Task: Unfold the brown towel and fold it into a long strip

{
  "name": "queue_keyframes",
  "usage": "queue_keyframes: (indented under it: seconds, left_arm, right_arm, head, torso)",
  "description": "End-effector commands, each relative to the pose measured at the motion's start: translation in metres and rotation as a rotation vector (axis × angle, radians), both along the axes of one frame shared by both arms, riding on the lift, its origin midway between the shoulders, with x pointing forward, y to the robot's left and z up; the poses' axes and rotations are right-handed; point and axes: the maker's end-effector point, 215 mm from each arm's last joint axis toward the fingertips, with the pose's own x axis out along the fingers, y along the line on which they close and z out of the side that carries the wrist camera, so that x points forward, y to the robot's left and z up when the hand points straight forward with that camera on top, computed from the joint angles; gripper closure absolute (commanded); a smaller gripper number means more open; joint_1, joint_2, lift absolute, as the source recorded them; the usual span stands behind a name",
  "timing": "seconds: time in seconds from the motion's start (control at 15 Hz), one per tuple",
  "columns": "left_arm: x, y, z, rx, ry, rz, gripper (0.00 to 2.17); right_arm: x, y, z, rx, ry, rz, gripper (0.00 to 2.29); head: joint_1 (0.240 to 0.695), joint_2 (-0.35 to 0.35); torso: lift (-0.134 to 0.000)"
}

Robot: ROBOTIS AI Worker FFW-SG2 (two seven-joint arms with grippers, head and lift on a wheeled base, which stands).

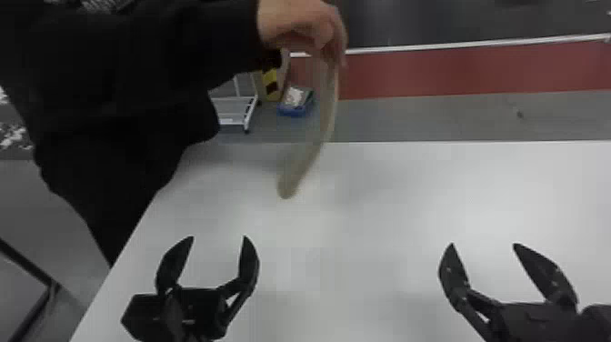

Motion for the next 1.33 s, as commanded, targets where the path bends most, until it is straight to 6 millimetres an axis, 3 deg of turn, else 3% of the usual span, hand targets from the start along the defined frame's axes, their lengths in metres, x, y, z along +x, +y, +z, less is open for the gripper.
queue_keyframes:
  seconds: [0.0,1.27]
  left_arm:
    - [0.0001,-0.0019,0.0002,-0.004,-0.001,0.000,0.07]
    - [-0.0003,-0.0043,-0.0032,-0.007,0.005,-0.004,0.07]
  right_arm:
    - [-0.0005,-0.0008,-0.0006,0.003,0.002,0.000,0.09]
    - [-0.0016,0.0021,-0.0039,0.005,0.016,0.005,0.09]
  head:
    - [0.695,0.176]
    - [0.695,0.174]
  torso:
    - [-0.123]
    - [-0.123]
